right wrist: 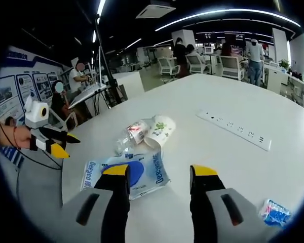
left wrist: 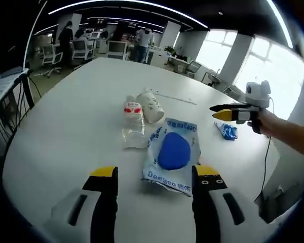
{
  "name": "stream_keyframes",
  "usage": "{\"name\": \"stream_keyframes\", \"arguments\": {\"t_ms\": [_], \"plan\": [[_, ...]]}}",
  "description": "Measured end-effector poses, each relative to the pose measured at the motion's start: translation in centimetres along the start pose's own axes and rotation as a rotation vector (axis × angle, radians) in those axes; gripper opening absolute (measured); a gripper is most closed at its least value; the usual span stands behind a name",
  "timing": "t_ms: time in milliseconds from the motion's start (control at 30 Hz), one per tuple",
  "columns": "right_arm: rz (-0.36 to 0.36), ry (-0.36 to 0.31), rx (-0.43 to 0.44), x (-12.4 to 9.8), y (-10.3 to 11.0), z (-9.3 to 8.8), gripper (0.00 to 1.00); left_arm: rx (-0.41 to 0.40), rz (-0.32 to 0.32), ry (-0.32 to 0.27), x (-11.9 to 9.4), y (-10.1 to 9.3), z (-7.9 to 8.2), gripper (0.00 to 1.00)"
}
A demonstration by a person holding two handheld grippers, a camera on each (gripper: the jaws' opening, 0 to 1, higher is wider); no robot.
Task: Arrange the tabletop items into an orderly group along one side of the table until the central work area is clear of visible clutter.
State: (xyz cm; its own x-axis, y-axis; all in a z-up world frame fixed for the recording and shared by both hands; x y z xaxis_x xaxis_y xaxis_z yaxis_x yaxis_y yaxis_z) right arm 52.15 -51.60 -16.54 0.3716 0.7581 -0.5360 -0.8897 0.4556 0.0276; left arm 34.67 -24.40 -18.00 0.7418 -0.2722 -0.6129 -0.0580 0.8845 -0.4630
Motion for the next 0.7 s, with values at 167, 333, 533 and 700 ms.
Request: {"name": "stream_keyframes", "arguments": {"t_ms": [167, 333, 533, 700], "plan": [[0.016, 0.018, -0.003, 0.9, -0.4, -0.4, 0.44, -0.002, 0.009, 0.01, 0.4, 0.1, -0.6, 0.59], [0.033, 0.027, 0.0, 1.6, -0.6, -0.8, 0.42, -0.015, 0.02, 0.024, 0.6, 0.4, -1.0, 0.57], [0.051, 0.045, 0.005, 2.4, -0.9, -1.2, 0.4, -0.034, 0.02, 0.038, 1.2, 0.5, -1.6, 0.54], [0.066, 0.056, -0.001, 3.1, -1.0, -1.4, 0.38, -0.058, 0.022, 0.055, 1.9, 0.5, -2.0, 0.53]]}}
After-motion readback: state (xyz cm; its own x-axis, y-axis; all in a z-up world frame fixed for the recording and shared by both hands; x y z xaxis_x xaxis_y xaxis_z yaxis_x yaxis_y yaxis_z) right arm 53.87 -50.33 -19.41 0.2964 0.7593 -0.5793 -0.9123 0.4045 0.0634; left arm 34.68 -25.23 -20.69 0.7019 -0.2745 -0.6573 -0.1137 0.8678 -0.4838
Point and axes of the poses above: the point that each gripper's makers call its tool centre point, and the gripper's own axes: x roughly forward along the fingers, y roughly to its left, z roughly out of its top, the point moved 10 cm from there along -x, roughly backward along the fingers, and after that the axes turned 12 degrees about -x, right-handed, at the moved point
